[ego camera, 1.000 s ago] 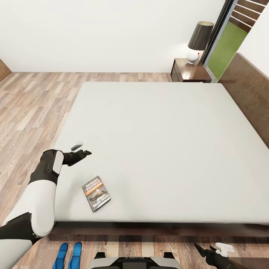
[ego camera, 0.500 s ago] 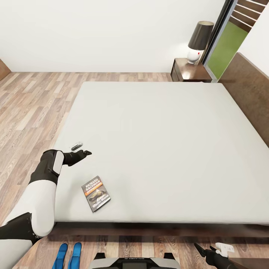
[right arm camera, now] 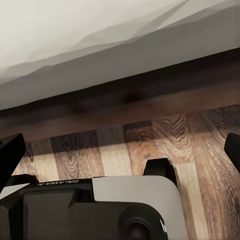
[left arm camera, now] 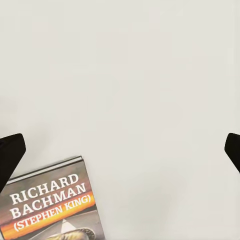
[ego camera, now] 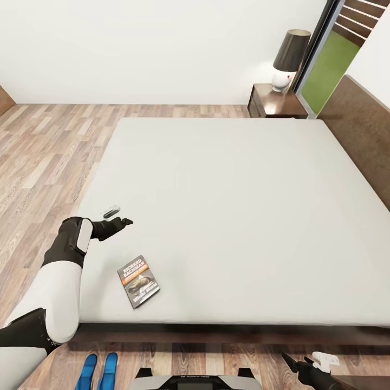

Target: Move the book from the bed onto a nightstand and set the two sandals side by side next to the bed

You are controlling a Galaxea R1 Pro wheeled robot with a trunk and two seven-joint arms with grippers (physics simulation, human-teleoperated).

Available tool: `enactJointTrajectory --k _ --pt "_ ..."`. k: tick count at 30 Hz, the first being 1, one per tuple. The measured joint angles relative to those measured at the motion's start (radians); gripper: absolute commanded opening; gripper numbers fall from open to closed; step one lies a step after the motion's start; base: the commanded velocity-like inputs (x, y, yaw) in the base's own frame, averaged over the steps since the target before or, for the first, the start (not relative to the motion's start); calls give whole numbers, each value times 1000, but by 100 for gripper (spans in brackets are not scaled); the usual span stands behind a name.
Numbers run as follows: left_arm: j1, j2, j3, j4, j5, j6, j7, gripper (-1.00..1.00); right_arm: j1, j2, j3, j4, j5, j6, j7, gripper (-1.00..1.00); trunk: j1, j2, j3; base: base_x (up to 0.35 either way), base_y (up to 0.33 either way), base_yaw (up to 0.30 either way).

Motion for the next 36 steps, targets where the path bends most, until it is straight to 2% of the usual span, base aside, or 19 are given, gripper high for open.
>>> enactJointTrajectory --k 10,28,36 --pt "0 0 0 0 0 0 0 100 0 0 0 0 0 0 0 100 0 0 0 0 0 0" --pt "0 0 0 0 0 0 0 100 0 0 0 0 0 0 0 100 69 -126 -57 0 0 0" --pt "0 0 0 0 0 0 0 100 0 0 0 0 0 0 0 100 69 -126 -68 0 0 0"
